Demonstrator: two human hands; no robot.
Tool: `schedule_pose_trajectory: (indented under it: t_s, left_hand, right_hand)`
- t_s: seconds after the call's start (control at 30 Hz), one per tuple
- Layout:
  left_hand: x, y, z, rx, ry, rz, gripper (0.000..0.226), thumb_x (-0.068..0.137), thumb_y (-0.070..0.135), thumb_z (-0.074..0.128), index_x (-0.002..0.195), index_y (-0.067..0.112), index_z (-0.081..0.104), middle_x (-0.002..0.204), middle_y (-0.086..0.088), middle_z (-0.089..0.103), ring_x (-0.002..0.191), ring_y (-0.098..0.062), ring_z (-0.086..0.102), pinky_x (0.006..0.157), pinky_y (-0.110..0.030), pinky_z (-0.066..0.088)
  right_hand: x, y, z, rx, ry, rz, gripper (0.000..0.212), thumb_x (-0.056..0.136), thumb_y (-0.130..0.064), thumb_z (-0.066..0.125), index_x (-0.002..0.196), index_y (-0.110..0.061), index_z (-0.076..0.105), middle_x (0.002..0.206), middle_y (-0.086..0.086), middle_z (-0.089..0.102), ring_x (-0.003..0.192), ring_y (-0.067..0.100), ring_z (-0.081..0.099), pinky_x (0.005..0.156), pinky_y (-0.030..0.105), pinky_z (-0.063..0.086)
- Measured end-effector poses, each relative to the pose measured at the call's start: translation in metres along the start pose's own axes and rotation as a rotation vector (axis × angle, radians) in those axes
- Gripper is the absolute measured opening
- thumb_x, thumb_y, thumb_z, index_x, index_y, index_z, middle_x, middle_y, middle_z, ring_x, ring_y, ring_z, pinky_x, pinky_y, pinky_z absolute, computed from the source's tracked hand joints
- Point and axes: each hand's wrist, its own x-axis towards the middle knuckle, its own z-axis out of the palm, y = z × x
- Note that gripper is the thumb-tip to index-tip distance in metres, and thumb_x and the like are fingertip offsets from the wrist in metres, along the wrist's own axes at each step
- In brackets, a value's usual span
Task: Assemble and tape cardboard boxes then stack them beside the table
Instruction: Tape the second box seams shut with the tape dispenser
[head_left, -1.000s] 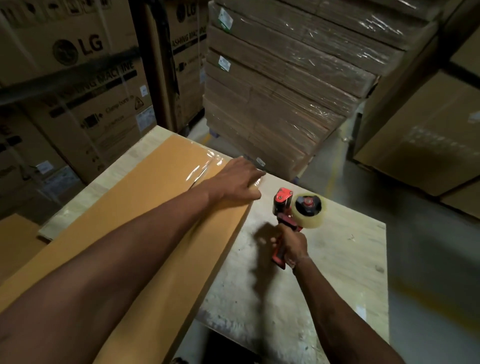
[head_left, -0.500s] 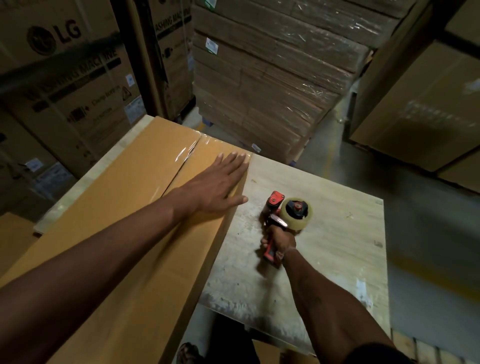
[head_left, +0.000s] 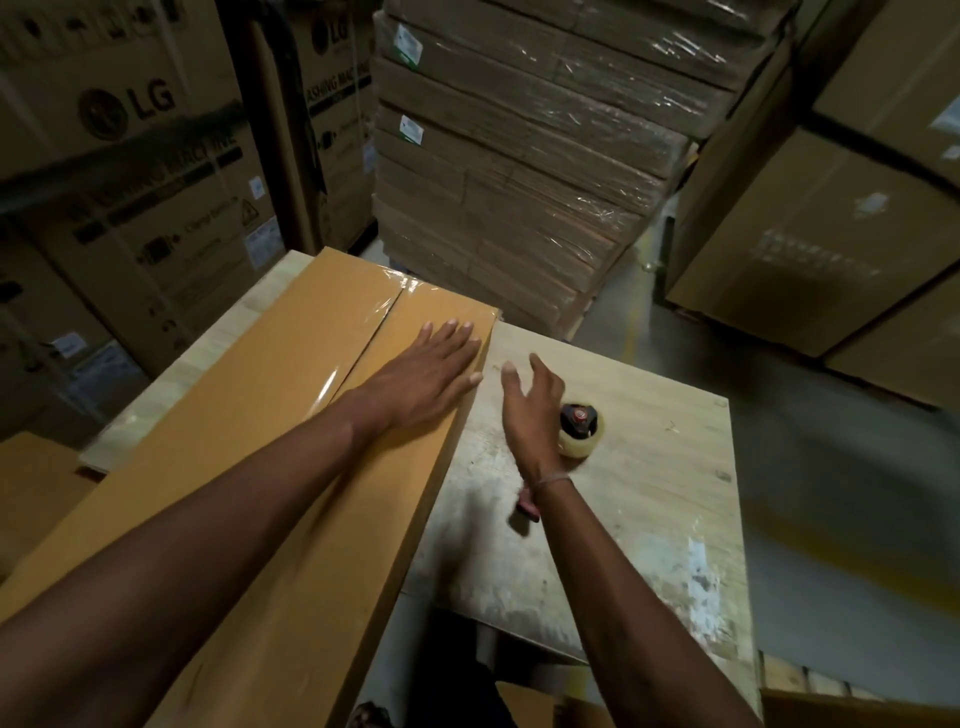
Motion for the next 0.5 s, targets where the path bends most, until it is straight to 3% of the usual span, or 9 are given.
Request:
schedule_pose_trajectory:
  t_s: [0.1,0.2,0.27,0.37,0.43,0.5]
  left_hand:
    - [-0.017,-0.021,-0.010,0.019,0.044,-0.031,0.097,0.090,0.080,-0.014,0.166,0.023,0.006,0.174,-0.004,-0.007,0.158,-0.019,-0.015,0.125,-0.038,-0.015]
    - [-0.036,-0.051,-0.028,0.066,0.070,-0.211,0.094,0.089,0.080,-0.008,0.166,0.027,0.001,0.174,-0.005,-0.010,0.158,-0.023,-0.019,0.125,-0.044,-0.016]
    - [-0.050,-0.073,-0.037,0.087,0.085,-0.389,0.091,0.089,0.078,-0.005,0.166,0.030,-0.001,0.173,-0.006,-0.012,0.158,-0.027,-0.019,0.124,-0.050,-0.017]
    - [-0.066,-0.097,-0.038,0.085,0.045,-0.593,0.083,0.098,0.078,0.006,0.166,0.031,-0.002,0.174,-0.005,-0.013,0.159,-0.032,-0.015,0.122,-0.060,-0.013]
    - [-0.069,-0.102,-0.032,0.078,0.022,-0.638,0.081,0.099,0.075,0.011,0.166,0.031,-0.003,0.174,-0.002,-0.014,0.159,-0.032,-0.013,0.125,-0.061,-0.003]
    - [-0.068,-0.102,-0.026,0.091,0.040,-0.646,0.081,0.099,0.074,0.012,0.167,0.031,-0.003,0.174,-0.001,-0.014,0.160,-0.030,-0.012,0.126,-0.059,0.006]
  right_hand:
    - [-0.011,-0.038,0.022,-0.018,-0.156,-0.265,0.062,0.109,-0.048,0.045,0.165,-0.032,0.025,0.176,-0.003,-0.001,0.160,0.016,0.001,0.126,0.035,0.009]
    - [0.028,-0.061,0.035,-0.221,-0.129,-0.375,0.070,0.108,-0.048,0.046,0.166,-0.020,0.021,0.176,0.006,-0.004,0.161,0.027,-0.009,0.128,0.043,0.000]
    - [0.064,-0.068,0.036,-0.349,-0.175,-0.342,0.072,0.106,-0.047,0.051,0.164,-0.012,0.027,0.174,0.013,0.013,0.161,0.032,0.005,0.128,0.045,0.007]
    - [0.097,-0.064,0.034,-0.350,-0.263,-0.309,0.061,0.103,-0.043,0.060,0.148,-0.003,0.049,0.152,0.021,0.048,0.143,0.036,0.044,0.113,0.038,0.035]
    - [0.102,-0.052,0.035,-0.261,-0.262,-0.311,0.059,0.101,-0.044,0.063,0.145,-0.007,0.053,0.146,0.017,0.055,0.135,0.033,0.052,0.107,0.037,0.041]
    - [0.101,-0.041,0.037,-0.122,-0.285,-0.225,0.075,0.096,-0.058,0.065,0.153,-0.015,0.045,0.150,0.010,0.055,0.135,0.028,0.053,0.112,0.040,0.043]
